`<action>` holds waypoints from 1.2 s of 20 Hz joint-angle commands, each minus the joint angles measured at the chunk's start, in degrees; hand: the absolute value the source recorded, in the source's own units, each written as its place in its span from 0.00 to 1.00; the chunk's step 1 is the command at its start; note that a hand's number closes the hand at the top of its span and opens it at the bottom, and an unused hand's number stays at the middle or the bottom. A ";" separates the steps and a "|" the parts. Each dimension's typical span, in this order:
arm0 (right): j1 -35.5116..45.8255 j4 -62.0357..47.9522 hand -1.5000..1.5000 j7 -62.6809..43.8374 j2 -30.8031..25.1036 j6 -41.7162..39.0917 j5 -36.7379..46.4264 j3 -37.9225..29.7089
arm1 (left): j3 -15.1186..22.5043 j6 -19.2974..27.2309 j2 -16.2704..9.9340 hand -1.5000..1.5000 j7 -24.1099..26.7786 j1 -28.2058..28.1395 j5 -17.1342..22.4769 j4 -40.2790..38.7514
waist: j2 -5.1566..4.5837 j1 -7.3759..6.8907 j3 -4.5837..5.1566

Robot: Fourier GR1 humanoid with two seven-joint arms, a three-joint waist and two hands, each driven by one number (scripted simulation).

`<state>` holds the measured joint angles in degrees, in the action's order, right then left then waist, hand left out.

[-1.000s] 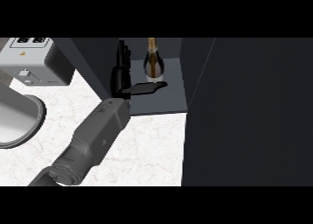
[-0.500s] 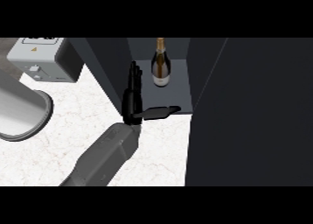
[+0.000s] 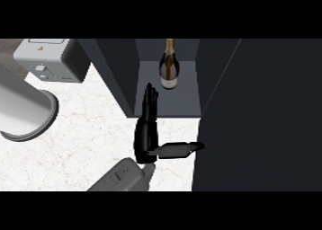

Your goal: Pick up the wine, place it into the cabinet and close the cabinet

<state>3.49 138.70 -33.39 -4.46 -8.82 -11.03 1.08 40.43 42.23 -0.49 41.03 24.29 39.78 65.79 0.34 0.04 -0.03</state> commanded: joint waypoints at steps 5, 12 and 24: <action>-1.98 8.88 0.00 -4.93 -1.14 0.08 -4.99 -1.07 | 4.16 8.48 -5.85 0.00 -5.62 -11.03 -5.98 20.21 | -0.01 -0.11 0.01; -0.43 4.64 0.00 -2.50 -1.53 -1.02 -7.20 -4.12 | 6.38 8.30 -9.12 0.00 -4.83 -21.56 -10.27 31.32 | -0.19 -0.09 0.01; -0.99 6.49 1.00 -9.41 -2.59 -4.91 -10.02 1.83 | 8.14 0.78 -23.89 0.00 -6.69 -31.72 -10.94 46.09 | -0.18 -0.05 0.05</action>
<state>3.31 138.39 -37.66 -5.68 -13.31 -13.05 3.24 50.18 46.54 -20.05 33.93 -4.56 28.17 109.18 0.23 -0.04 -0.01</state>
